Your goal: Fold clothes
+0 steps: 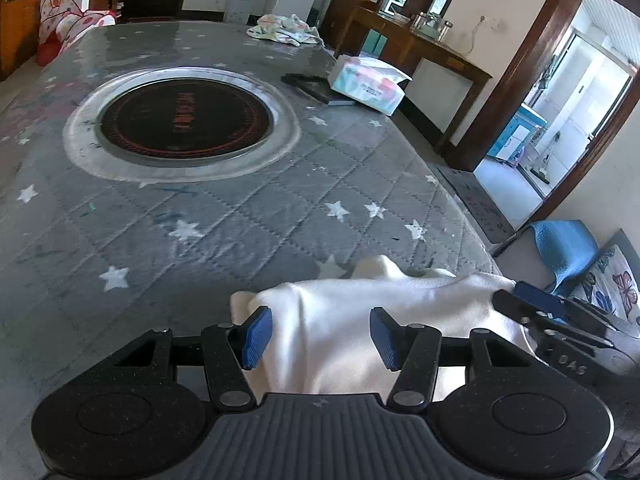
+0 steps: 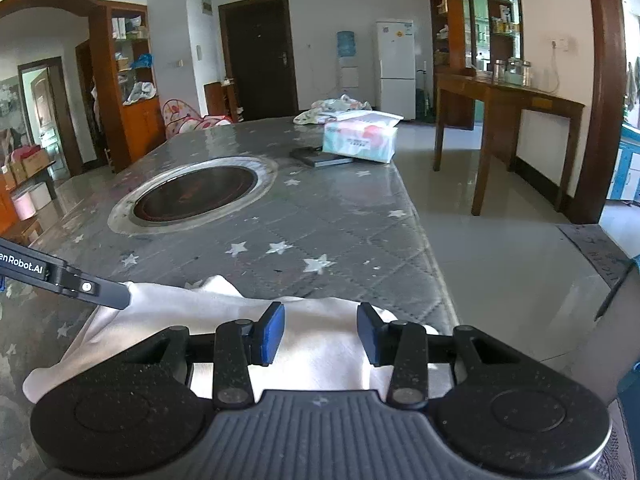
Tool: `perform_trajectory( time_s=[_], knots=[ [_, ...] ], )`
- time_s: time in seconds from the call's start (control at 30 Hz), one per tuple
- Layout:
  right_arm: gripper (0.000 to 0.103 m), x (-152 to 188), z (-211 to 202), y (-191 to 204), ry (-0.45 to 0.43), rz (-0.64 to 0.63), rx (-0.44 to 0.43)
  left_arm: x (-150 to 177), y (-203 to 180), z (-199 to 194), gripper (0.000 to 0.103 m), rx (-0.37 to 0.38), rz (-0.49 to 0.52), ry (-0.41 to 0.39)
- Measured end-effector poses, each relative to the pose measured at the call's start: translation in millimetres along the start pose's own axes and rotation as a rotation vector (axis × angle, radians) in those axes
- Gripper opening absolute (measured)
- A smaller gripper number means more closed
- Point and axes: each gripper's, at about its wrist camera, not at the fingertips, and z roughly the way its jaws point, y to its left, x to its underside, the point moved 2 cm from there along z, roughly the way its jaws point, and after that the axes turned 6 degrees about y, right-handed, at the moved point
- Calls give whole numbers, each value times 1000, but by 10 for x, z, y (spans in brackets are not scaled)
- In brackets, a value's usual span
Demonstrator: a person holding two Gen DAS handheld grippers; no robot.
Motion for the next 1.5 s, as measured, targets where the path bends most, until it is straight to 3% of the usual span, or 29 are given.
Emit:
perform_trajectory(
  time_s=[0.47,0.67,1.0,1.23,1.5],
  knots=[
    [40,46,309,-34,54,5,-1,-86,35,223,57,-15,-7,19],
    [41,43,77,111,31,-59,-26,-51,-32,105,58,-3,16,1],
    [45,372,-220,587,64,-218,-123,60,-136,113,58,-24,58,6],
    [53,623,-397,837,85,-325,-148,146,-119,87,59,-54,76,3],
    [67,691,-559,700,80,-228,-118,329,-159,-63,66,-54,93,-11]
  ],
)
